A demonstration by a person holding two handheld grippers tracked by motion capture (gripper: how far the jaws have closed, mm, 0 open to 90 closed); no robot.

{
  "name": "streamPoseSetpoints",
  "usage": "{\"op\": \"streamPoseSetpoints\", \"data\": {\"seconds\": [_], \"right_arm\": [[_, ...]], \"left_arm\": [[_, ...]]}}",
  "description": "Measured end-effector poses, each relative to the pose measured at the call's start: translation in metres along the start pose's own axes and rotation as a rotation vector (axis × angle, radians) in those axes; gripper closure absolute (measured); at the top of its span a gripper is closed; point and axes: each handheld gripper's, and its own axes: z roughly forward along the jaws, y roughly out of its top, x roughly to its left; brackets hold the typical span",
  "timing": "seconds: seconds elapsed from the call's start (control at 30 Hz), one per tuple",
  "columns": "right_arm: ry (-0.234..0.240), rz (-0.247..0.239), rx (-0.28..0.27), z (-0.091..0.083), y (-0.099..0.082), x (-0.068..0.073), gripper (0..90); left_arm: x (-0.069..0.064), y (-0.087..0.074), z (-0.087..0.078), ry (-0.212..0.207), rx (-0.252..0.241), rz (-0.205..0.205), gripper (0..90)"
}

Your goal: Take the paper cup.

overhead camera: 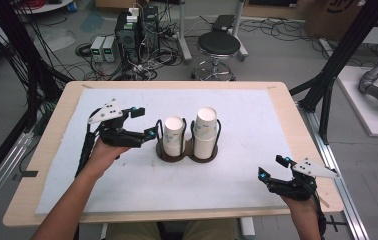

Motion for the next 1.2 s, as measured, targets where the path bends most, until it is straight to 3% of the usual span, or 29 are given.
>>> {"op": "streamPoseSetpoints", "data": {"seconds": [0.1,0.3,0.4,0.57,0.97,1.2], "right_arm": [[0.0,0.0,-0.001,-0.001,0.0,0.0,19.2],[0.002,0.002,0.0,-0.003,-0.001,0.0,19.1],[0.002,0.004,-0.001,-0.003,-0.001,0.001,19.1],[0.005,0.003,-0.001,-0.003,-0.001,0.001,19.1],[0.006,0.005,-0.001,-0.003,-0.001,-0.001,19.2],[0.006,0.01,-0.001,-0.004,-0.001,-0.001,19.1]], "left_arm": [[0.002,0.003,0.012,-0.007,0.011,-0.015,15.9],[0.003,0.005,0.03,-0.02,0.041,-0.008,16.0],[0.002,0.002,0.043,-0.026,0.085,0.009,16.2],[0.006,-0.006,0.056,-0.018,0.13,-0.006,16.2],[0.004,-0.011,0.069,-0.04,0.17,0.01,20.0],[0.003,-0.013,0.075,-0.02,0.212,0.014,25.6]]}}
